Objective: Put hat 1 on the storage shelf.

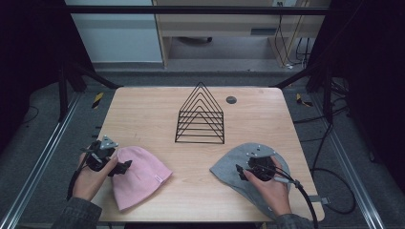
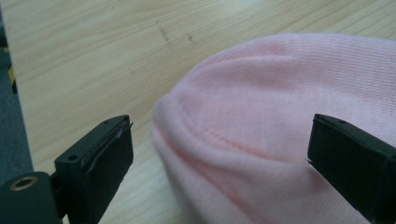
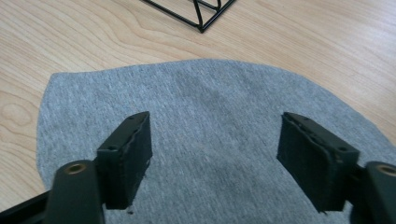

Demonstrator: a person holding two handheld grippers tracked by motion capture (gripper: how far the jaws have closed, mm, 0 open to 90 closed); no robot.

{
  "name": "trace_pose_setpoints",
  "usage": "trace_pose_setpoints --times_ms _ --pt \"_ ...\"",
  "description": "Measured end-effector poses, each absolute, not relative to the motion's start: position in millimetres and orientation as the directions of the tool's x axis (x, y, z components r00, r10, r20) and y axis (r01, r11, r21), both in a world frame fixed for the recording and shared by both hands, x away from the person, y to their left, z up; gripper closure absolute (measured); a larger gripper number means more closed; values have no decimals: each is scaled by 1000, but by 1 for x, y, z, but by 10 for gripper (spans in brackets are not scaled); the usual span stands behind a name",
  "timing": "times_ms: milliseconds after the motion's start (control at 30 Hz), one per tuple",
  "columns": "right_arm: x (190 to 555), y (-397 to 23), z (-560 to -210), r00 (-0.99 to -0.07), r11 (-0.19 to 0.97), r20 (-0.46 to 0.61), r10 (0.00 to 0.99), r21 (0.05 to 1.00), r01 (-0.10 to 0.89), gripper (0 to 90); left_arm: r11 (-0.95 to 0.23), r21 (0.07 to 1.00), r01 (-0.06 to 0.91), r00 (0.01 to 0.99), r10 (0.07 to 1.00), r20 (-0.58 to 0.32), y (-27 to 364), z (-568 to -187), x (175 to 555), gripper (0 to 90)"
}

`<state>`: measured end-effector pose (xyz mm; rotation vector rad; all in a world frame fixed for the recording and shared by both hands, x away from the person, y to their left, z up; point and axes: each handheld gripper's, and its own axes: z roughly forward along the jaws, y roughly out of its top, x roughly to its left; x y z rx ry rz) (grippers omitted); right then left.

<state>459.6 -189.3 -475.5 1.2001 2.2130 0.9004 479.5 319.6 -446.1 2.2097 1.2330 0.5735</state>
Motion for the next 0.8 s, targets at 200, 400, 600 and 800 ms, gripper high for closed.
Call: trace_pose_setpoints --times_ms 200,400,600,800 --pt "459 -189 -479 -516 443 -146 844 733 517 350 -362 648 670 430 901 59 333 -445 473 113" --pt "459 -193 -480 -495 423 -129 859 723 546 330 -312 659 684 389 921 31 339 -442 474 119" --pt "460 -191 -481 -491 401 -94 866 716 572 301 -283 655 701 354 935 24 347 -444 475 230" --pt "462 -187 -481 -501 418 -102 860 703 575 306 -304 635 710 370 929 32 348 -449 479 336"
